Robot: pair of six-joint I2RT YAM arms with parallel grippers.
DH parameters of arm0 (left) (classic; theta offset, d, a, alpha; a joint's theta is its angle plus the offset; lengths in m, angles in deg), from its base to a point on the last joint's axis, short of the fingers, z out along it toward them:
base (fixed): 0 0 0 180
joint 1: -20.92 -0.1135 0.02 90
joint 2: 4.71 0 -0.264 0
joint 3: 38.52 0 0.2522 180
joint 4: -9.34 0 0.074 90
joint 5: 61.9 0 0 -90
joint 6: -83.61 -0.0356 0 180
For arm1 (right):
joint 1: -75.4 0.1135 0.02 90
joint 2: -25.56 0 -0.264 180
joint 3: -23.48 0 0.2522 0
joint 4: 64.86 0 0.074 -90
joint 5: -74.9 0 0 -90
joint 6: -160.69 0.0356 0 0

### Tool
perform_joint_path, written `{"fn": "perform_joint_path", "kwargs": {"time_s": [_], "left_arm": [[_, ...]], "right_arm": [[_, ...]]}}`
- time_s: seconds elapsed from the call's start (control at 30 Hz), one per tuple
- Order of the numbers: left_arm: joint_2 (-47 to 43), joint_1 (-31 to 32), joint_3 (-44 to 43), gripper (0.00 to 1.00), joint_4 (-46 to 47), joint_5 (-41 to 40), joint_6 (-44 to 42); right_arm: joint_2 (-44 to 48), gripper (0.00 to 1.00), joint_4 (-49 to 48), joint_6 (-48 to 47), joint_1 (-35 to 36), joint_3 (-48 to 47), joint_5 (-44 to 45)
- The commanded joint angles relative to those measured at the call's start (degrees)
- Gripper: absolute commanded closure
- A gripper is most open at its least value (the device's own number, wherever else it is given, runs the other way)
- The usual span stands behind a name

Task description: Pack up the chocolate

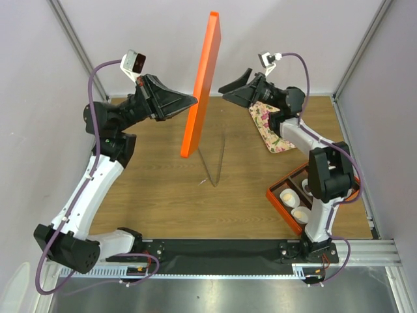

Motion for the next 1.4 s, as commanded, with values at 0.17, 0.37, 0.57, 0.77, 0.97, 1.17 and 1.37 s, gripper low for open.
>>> {"fn": "perform_joint_path", "kwargs": {"time_s": [0.17, 0.37, 0.57, 0.77, 0.97, 1.17, 1.37], "left_arm": [[2.1, 3.9, -5.1, 1.00, 3.6, -2.8, -0.5], [4.4, 4.7, -7.4, 1.00, 4.3, -3.0, -0.5], [6.2, 4.4, -10.7, 1.00, 4.6, -2.4, -0.4], [8.4, 0.2, -10.6, 1.00, 8.5, -2.0, 3.0], [11.8, -3.7, -12.4, 1.00, 11.4, -1.2, 6.4], [13.7, -7.5, -10.4, 1.00, 11.7, -0.4, 5.9], [14.5, -12.1, -3.9, 0.93, 13.2, 0.2, 4.8]], "right_arm": [[-5.1, 0.00, -18.4, 6.7, 2.6, -11.9, -5.3], [-3.6, 0.00, -18.5, 5.0, 4.0, -13.0, -6.8], [-1.6, 0.00, -18.6, 4.9, 4.3, -14.2, -5.6], [-0.8, 0.02, -18.6, 7.0, 2.1, -16.9, -0.1], [-5.1, 0.09, -18.5, 15.3, 0.7, -26.2, 0.9], [-7.5, 0.44, -18.5, 20.6, 0.4, -28.8, 1.8], [-6.6, 0.72, -18.3, 21.0, 0.1, -25.9, 2.2]]}}
